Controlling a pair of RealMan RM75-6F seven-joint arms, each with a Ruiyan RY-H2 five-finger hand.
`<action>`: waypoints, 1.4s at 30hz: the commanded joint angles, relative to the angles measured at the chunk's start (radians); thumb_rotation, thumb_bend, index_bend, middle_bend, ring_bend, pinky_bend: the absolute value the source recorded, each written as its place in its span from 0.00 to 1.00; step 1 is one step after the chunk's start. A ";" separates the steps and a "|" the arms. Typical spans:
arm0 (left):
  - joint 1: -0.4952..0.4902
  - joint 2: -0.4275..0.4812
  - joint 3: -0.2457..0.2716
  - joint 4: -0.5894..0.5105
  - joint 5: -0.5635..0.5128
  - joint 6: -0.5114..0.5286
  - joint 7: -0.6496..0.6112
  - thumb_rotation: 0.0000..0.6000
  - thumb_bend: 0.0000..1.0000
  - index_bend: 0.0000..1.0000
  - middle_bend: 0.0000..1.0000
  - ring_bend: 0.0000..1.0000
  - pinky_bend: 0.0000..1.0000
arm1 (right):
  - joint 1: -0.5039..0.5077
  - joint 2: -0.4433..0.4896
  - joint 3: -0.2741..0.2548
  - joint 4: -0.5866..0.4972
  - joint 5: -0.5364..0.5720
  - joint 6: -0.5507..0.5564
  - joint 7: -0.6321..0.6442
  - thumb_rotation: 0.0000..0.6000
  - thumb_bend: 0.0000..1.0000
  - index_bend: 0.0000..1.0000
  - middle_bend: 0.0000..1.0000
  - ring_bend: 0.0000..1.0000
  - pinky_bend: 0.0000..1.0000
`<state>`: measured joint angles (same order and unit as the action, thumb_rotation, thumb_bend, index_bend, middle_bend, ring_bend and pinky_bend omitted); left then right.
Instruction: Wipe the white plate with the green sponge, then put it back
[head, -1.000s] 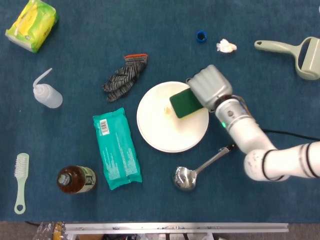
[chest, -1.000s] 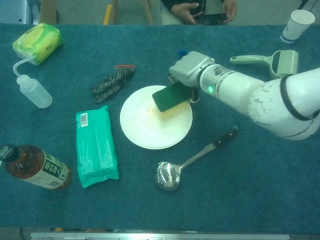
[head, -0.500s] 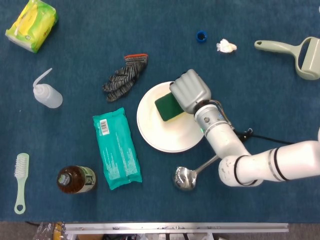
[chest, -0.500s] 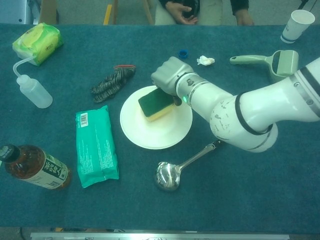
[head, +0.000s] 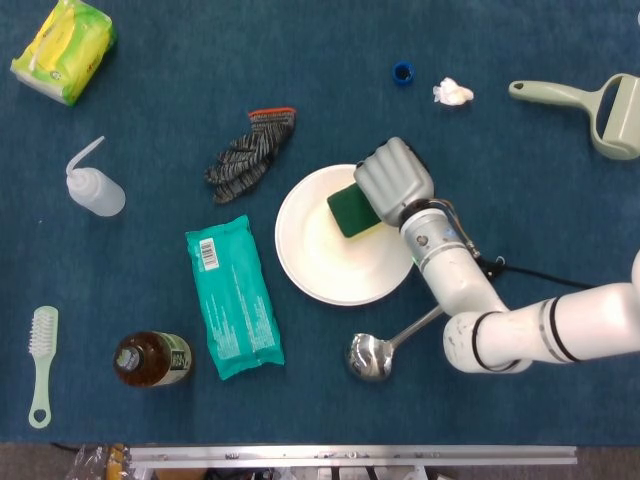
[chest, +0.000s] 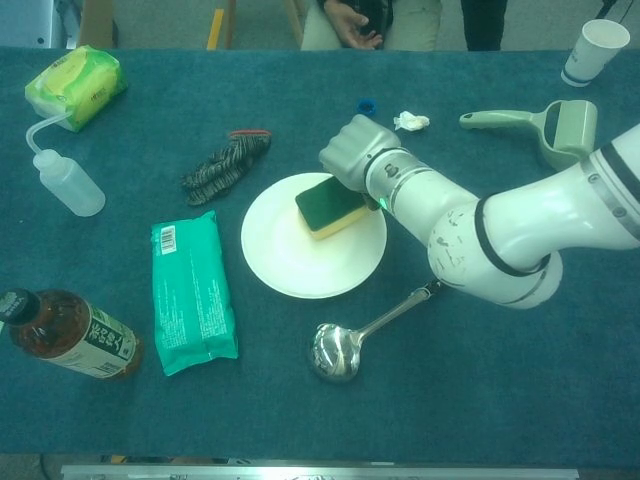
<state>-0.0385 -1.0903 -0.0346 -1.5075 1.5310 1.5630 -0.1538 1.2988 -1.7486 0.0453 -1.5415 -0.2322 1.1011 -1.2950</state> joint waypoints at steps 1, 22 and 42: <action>0.001 -0.001 0.000 0.000 -0.001 0.000 0.001 1.00 0.47 0.14 0.16 0.09 0.13 | -0.003 0.010 -0.004 -0.007 0.001 0.006 -0.008 1.00 0.26 0.52 0.42 0.36 0.61; 0.014 -0.006 0.001 0.011 -0.002 0.013 -0.013 1.00 0.47 0.15 0.15 0.09 0.13 | 0.002 -0.015 0.014 -0.001 -0.041 -0.013 0.003 1.00 0.25 0.52 0.42 0.36 0.61; 0.013 -0.017 0.000 0.022 0.000 0.009 -0.015 1.00 0.47 0.16 0.15 0.09 0.13 | -0.037 0.066 -0.019 -0.053 -0.030 0.018 -0.010 1.00 0.25 0.52 0.42 0.36 0.61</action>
<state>-0.0257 -1.1070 -0.0346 -1.4853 1.5313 1.5718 -0.1684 1.2638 -1.6885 0.0238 -1.5882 -0.2592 1.1175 -1.3085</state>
